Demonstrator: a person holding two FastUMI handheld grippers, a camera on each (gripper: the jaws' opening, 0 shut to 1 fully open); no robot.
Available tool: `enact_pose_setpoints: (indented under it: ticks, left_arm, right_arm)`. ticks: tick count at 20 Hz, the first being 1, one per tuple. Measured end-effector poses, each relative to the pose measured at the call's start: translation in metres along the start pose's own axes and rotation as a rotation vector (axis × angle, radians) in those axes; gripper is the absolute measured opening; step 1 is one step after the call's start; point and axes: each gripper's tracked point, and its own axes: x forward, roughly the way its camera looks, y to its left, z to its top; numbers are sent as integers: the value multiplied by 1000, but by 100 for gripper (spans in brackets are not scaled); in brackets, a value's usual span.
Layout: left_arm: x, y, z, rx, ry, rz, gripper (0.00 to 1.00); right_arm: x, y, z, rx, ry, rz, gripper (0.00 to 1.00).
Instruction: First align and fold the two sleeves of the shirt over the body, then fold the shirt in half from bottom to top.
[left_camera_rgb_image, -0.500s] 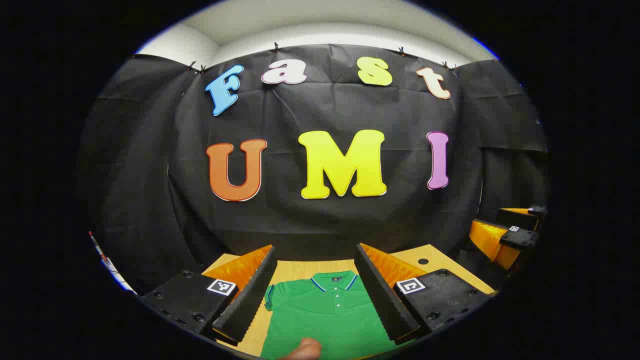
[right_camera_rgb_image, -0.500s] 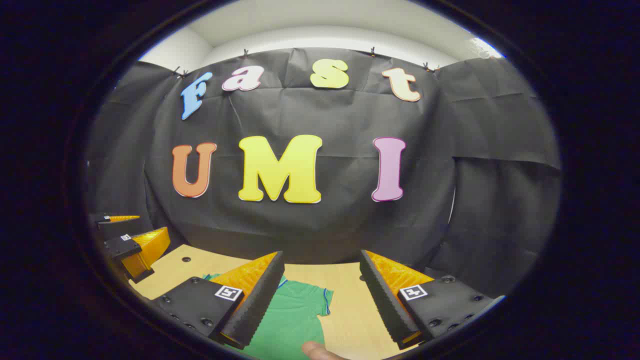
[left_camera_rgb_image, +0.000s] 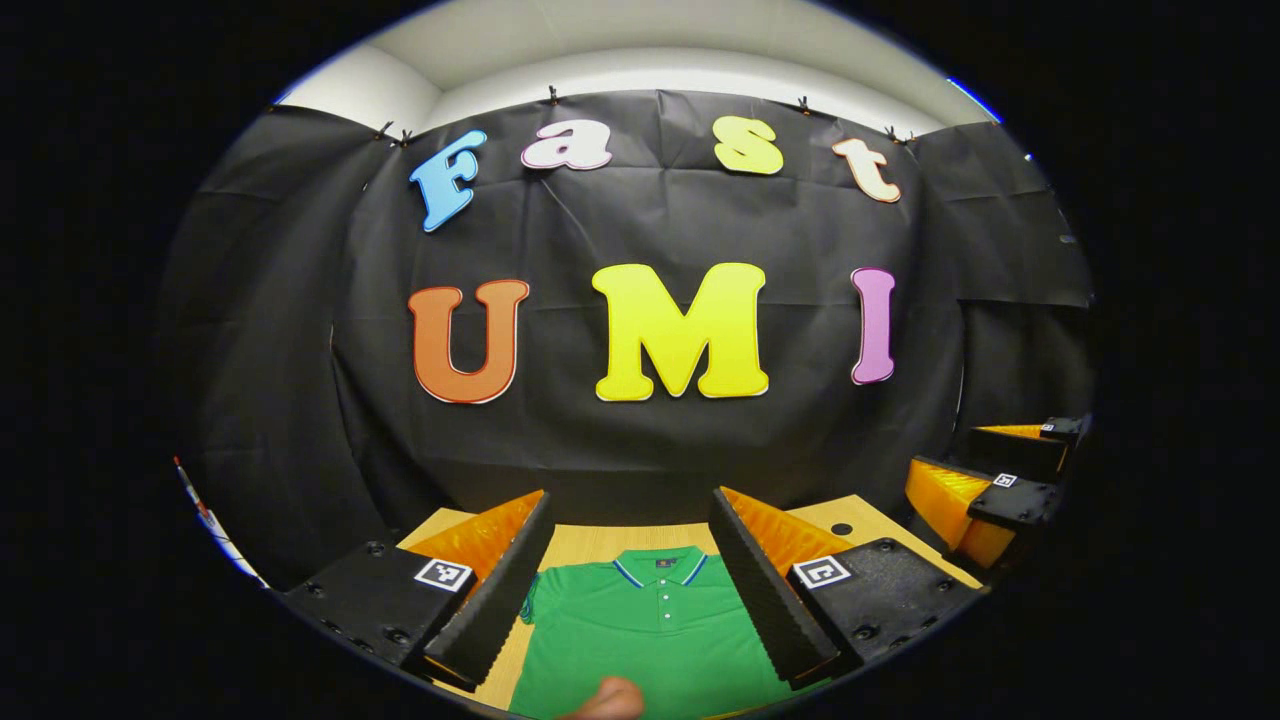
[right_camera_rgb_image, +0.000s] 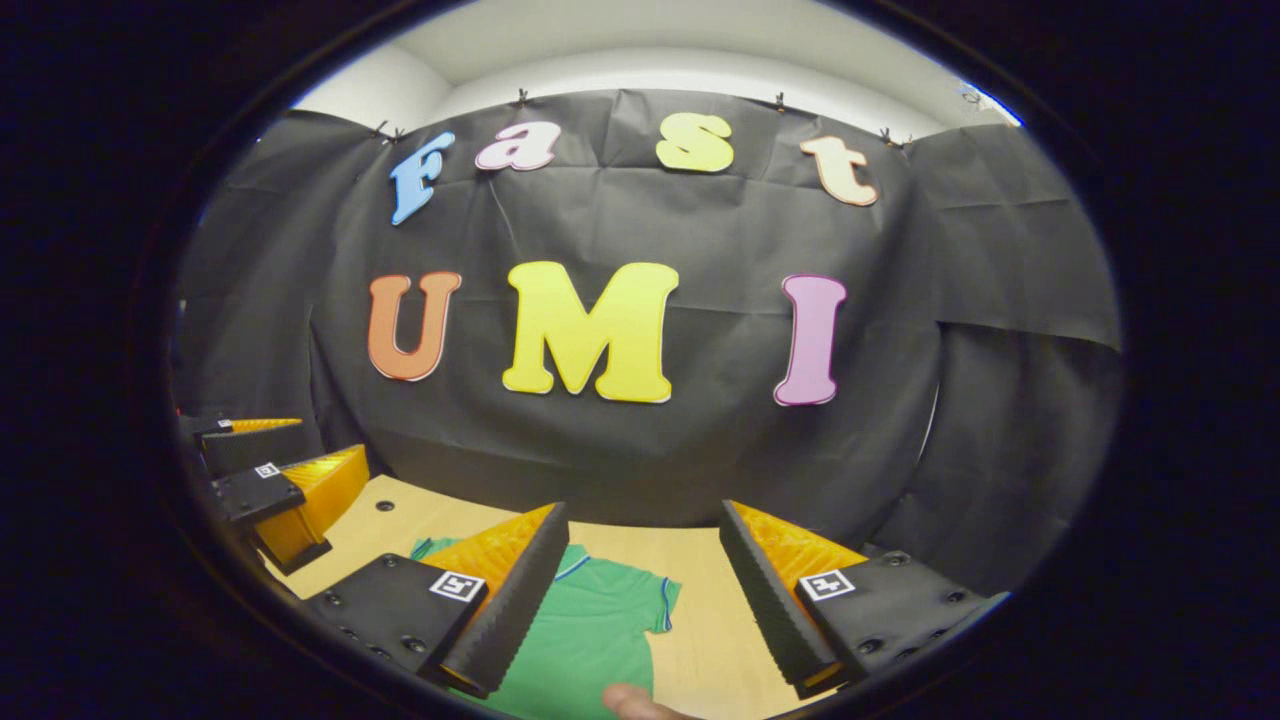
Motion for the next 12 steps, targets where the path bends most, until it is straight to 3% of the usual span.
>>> enact_pose_setpoints:
  ticks: [4,5,6,7,8,12]
  left_arm:
    - [1,-4,-4,-13,8,-7,100]
    - [2,-6,-6,-16,11,-7,94]
    - [1,-7,-7,-18,16,-7,100]
    - [1,-9,-8,-20,18,-11,94]
    - [2,-10,-9,-21,24,-16,100]
    - [3,-10,-19,-21,49,-21,100]
  right_arm:
    - [0,-3,-1,-1,0,-2,96]
    - [1,-4,-1,0,2,-2,96]
    - [1,-5,0,0,4,-4,96]
    - [1,-5,-2,1,6,-1,96]
    - [2,-4,-3,0,8,2,96]
    - [11,-2,-10,16,33,8,98]
